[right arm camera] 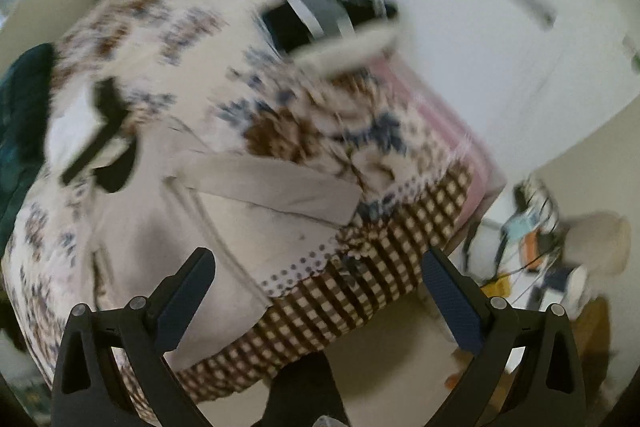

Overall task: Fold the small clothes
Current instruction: 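Grasp one sleeve of the beige top with the right gripper and fold it across the body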

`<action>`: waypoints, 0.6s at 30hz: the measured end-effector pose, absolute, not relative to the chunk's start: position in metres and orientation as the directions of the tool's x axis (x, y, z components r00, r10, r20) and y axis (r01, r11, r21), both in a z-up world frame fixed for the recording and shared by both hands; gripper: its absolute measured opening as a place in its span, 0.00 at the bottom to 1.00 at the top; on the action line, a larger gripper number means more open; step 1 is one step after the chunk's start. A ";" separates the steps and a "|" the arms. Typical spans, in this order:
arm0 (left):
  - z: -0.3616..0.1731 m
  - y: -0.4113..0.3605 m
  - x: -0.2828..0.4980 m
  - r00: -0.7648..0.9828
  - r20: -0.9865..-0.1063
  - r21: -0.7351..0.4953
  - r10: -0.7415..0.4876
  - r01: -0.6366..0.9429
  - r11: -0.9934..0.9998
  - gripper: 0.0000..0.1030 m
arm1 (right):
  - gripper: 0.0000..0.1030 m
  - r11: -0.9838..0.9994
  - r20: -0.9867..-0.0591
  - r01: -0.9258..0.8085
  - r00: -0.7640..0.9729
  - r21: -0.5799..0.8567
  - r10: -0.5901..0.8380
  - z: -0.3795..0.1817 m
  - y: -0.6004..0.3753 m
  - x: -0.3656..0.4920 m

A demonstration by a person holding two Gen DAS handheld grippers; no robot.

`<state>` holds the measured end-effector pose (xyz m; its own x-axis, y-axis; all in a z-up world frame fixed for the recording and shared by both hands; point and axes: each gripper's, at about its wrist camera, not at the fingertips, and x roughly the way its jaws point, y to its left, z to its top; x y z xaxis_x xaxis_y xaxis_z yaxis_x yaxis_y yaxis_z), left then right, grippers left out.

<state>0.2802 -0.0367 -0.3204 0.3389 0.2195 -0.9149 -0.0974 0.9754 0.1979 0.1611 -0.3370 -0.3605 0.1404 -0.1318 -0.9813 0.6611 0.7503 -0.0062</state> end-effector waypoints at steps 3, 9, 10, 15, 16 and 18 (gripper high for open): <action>-0.374 -0.041 0.299 0.273 -0.936 0.208 0.222 -0.079 0.975 1.00 | 1.00 0.682 -0.993 0.731 0.066 -0.020 -0.100 -0.438 -0.377 0.166; -0.474 -0.040 0.323 0.173 -0.950 0.251 0.259 -0.064 0.966 1.00 | 0.81 0.578 -1.000 0.816 -0.023 -0.024 -0.009 -0.574 -0.428 0.173; -0.483 -0.039 0.325 0.162 -0.952 0.251 0.258 -0.068 0.966 1.00 | 0.81 0.556 -0.999 0.831 -0.026 -0.011 0.019 -0.591 -0.432 0.172; -0.526 -0.029 0.333 0.136 -0.957 0.248 0.257 -0.079 0.966 1.00 | 0.74 0.408 -0.994 0.908 0.059 0.092 0.093 -0.652 -0.445 0.173; -0.531 -0.026 0.334 0.135 -0.957 0.248 0.257 -0.082 0.965 1.00 | 0.46 0.400 -0.993 0.910 0.081 0.107 0.083 -0.656 -0.442 0.175; -0.537 -0.016 0.332 0.136 -0.954 0.255 0.266 -0.094 0.962 1.00 | 0.06 0.450 -0.997 0.890 0.073 0.074 0.021 -0.656 -0.428 0.184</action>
<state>0.3324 -0.0160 -0.5370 0.1364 0.2664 -0.9542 -0.0939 0.9623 0.2552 0.1844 -0.4284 -0.6558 0.0728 0.0209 -0.9971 0.8899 0.4501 0.0744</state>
